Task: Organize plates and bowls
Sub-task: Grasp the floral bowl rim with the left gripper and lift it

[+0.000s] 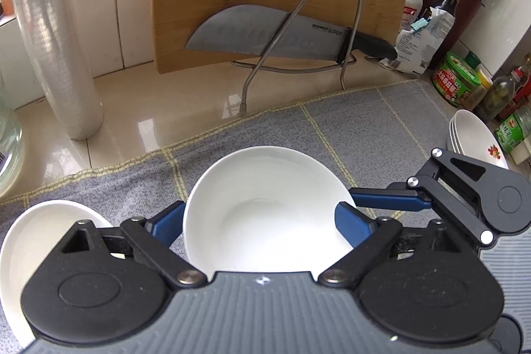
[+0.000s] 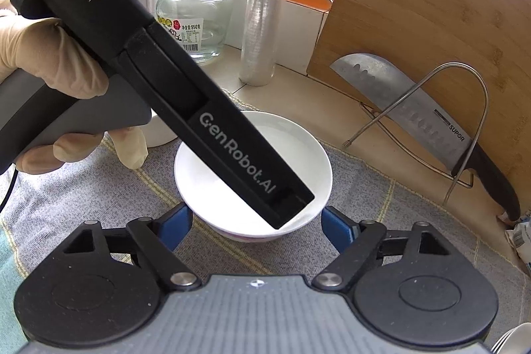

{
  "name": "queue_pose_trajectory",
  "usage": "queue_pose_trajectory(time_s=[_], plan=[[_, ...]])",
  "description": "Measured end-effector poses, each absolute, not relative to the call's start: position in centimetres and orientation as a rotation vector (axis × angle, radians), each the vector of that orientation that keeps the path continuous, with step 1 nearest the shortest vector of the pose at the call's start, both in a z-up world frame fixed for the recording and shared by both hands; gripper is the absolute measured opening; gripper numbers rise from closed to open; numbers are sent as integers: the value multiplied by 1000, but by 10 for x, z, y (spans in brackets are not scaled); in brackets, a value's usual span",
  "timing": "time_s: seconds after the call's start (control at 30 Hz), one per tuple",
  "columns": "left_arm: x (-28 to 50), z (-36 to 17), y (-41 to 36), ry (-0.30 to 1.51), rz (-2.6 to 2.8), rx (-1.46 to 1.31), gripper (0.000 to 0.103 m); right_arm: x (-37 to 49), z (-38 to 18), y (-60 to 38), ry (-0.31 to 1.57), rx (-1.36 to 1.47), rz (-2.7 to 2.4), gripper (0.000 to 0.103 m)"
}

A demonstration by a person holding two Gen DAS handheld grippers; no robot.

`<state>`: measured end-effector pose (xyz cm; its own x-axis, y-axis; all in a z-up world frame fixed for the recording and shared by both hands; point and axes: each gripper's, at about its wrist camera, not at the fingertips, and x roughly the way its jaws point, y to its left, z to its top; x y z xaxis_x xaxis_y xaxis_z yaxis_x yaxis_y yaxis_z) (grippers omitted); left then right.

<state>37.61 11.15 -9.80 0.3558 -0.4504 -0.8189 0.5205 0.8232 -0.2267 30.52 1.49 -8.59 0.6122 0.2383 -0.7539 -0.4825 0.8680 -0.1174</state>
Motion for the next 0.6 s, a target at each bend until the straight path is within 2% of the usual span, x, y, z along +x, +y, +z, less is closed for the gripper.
queue_pose_trajectory(time_s=[0.1,0.6], plan=[[375,-96,111,1027,-638,81,89,304,-87,16,811,-335,421,88],[375,-95,112,1022,-650,82,88,301,-85,15,815,-333,418,88]])
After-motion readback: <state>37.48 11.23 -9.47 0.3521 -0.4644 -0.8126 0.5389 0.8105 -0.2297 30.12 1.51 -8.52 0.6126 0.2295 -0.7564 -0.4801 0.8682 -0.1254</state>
